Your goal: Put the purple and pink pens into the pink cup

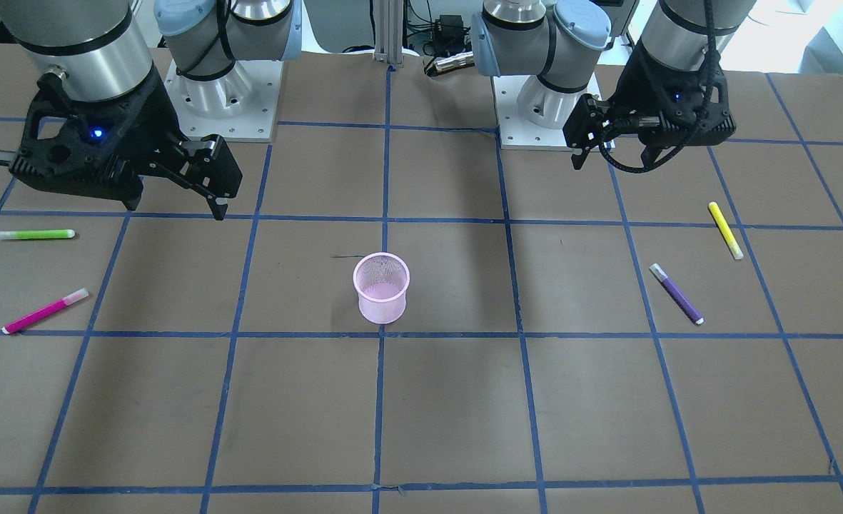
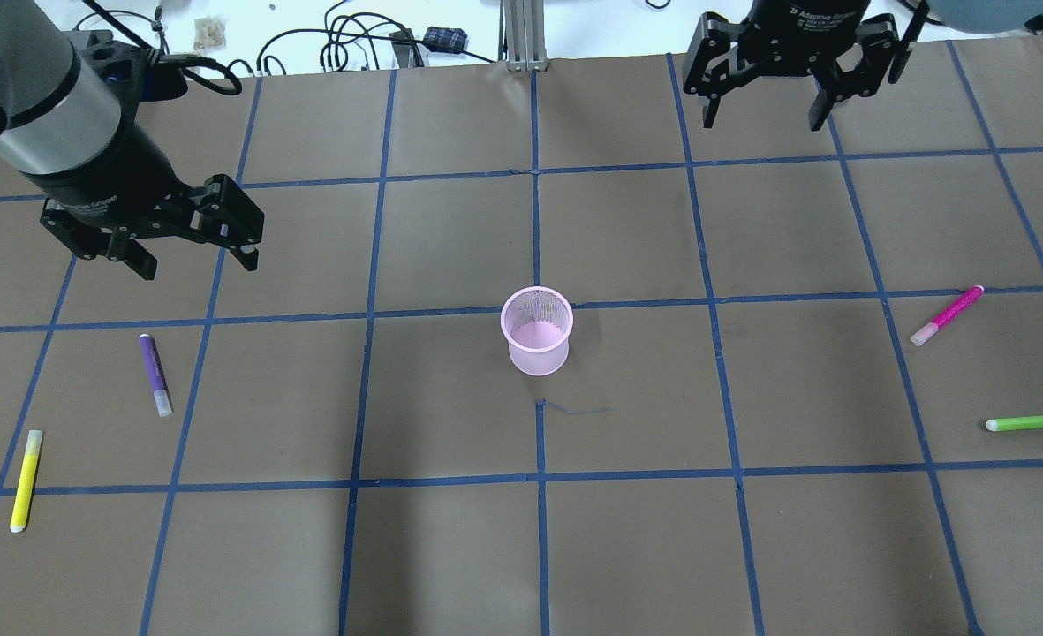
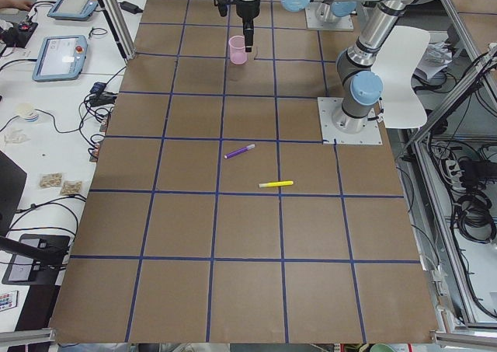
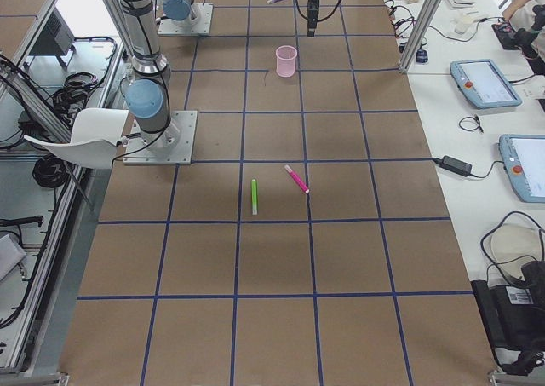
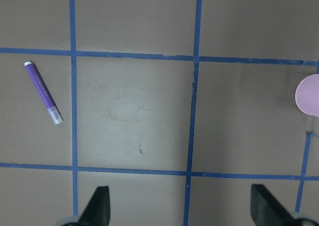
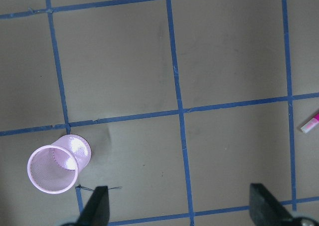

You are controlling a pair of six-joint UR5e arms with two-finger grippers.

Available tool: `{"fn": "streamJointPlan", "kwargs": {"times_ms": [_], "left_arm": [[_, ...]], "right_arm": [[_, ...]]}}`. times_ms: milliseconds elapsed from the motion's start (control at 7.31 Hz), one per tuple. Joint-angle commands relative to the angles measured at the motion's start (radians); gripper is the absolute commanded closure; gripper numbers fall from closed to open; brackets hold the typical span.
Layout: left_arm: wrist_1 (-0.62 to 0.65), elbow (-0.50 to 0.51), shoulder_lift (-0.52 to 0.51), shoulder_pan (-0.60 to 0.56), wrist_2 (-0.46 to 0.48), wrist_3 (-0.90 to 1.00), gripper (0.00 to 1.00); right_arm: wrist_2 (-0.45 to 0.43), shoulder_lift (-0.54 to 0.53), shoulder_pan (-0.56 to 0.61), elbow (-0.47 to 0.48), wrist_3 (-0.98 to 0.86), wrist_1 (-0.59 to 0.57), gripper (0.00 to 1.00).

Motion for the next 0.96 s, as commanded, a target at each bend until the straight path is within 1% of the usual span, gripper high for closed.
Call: {"fn": "streamJointPlan", "kwargs": {"times_ms": [0,274,411,684,821], "left_arm": [[-0.001,0.000,-0.002,0.003,-0.002,0.000,0.00],[0.002,0.000,-0.008,0.013,0.009,0.003,0.00],[0.007,0.000,-0.013,0.018,0.006,0.007,0.00],[0.036,-0.006,-0.041,0.045,0.009,0.000,0.00],[0.058,-0.006,-0.059,0.102,0.007,-0.002,0.00]], "right_arm": [[-0.011,-0.007,-0.023,0.006,-0.027,0.009,0.00],[-0.011,-0.012,-0.082,0.000,-0.146,0.084,0.00],[-0.010,-0.018,-0.152,0.000,-0.239,0.116,0.00],[-0.013,-0.017,-0.351,0.008,-0.639,0.121,0.00],[-0.011,-0.003,-0.442,0.010,-0.800,0.111,0.00]]}}
